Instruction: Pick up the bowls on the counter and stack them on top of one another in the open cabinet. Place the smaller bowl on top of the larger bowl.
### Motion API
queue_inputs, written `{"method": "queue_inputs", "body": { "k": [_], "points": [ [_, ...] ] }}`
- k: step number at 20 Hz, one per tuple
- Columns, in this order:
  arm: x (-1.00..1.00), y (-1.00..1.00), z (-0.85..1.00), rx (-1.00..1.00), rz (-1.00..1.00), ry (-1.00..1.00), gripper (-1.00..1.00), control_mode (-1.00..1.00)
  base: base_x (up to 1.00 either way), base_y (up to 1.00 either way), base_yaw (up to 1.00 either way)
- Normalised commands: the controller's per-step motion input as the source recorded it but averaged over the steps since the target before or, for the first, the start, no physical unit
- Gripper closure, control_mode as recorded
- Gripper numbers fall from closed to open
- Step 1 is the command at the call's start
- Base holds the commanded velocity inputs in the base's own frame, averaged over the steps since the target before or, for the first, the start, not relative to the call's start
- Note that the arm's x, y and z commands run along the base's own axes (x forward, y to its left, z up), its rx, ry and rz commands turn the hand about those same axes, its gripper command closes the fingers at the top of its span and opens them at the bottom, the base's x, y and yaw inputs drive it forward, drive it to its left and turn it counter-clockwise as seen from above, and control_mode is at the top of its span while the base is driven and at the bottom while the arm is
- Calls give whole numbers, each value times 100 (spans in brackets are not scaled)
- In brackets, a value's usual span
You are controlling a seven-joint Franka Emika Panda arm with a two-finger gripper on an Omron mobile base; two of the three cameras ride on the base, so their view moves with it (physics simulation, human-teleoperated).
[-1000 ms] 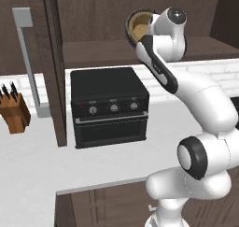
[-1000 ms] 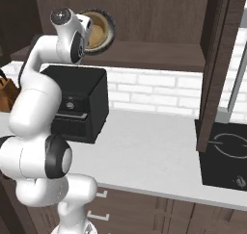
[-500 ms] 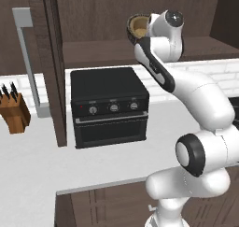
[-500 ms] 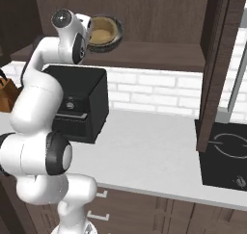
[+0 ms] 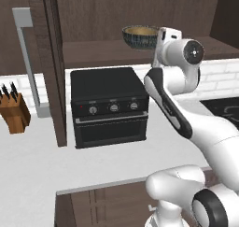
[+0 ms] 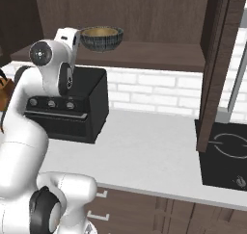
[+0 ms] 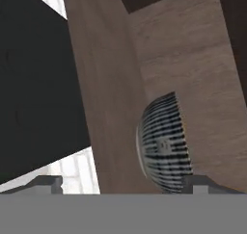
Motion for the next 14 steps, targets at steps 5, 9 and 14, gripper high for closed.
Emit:
{"method": "queue_inputs", "body": {
  "k": [5, 9, 14],
  "points": [
    [-100, -38, -73, 0, -1, -28, -100, -100, 0, 0, 0],
    [-100, -95, -76, 0, -5, -16, -100, -100, 0, 0, 0],
    [-37, -100, -95, 3, -9, 2, -100, -100, 0, 0, 0]
  ]
}}
